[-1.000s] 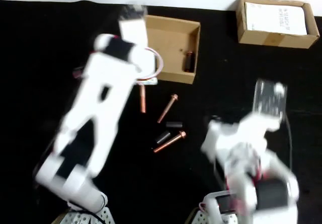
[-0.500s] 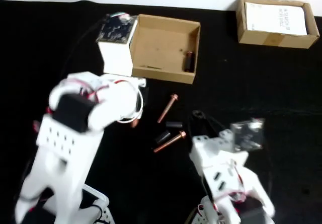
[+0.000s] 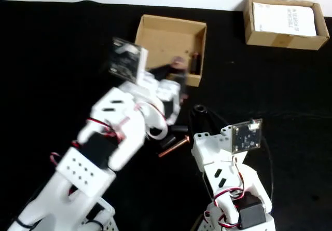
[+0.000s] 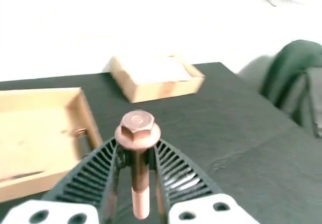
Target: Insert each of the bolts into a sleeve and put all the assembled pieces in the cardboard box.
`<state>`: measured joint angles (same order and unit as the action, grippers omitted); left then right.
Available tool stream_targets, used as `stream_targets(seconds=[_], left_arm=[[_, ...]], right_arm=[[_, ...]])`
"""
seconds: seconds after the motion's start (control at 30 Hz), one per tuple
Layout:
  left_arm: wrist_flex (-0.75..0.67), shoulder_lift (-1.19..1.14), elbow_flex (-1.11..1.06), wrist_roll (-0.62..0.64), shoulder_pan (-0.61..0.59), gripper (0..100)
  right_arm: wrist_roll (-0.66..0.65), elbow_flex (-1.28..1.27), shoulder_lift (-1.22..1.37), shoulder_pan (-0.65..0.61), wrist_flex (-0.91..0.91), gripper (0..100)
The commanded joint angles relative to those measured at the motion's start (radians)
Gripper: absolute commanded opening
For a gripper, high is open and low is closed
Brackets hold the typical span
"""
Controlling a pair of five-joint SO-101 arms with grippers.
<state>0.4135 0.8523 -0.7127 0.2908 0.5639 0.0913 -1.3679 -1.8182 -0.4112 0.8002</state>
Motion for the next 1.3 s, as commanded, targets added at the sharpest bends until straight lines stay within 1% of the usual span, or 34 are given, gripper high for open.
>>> stream_targets(seconds=[0.0,0.2,0.43,0.6,0.87,1.07,1.27], left_arm=[[-0.029,-0.025,0.039,-0.006,0.045,1],[-0.025,-0.11,0.099,-0.002,0.067,1],[-0.028,-0.127,0.097,0.0,0.068,1],[-0.021,-0.122,0.134,-0.002,0.067,1],[0.086,-0.12,0.246,-0.002,0.068,1],[0.092,-0.12,0.197,0.002,0.074,1],[0.092,-0.12,0.136,0.002,0.127,1]], right_arm=[[-0.008,0.004,-0.008,-0.004,-0.022,0.7],[-0.008,0.004,-0.008,-0.004,-0.022,0.7],[-0.008,0.004,-0.008,-0.004,-0.022,0.7],[-0.008,0.002,-0.008,-0.005,-0.022,0.7],[-0.008,0.002,-0.007,-0.005,-0.022,0.7],[-0.008,0.002,-0.007,-0.005,-0.022,0.7],[-0.008,0.002,-0.002,-0.005,-0.024,0.7]])
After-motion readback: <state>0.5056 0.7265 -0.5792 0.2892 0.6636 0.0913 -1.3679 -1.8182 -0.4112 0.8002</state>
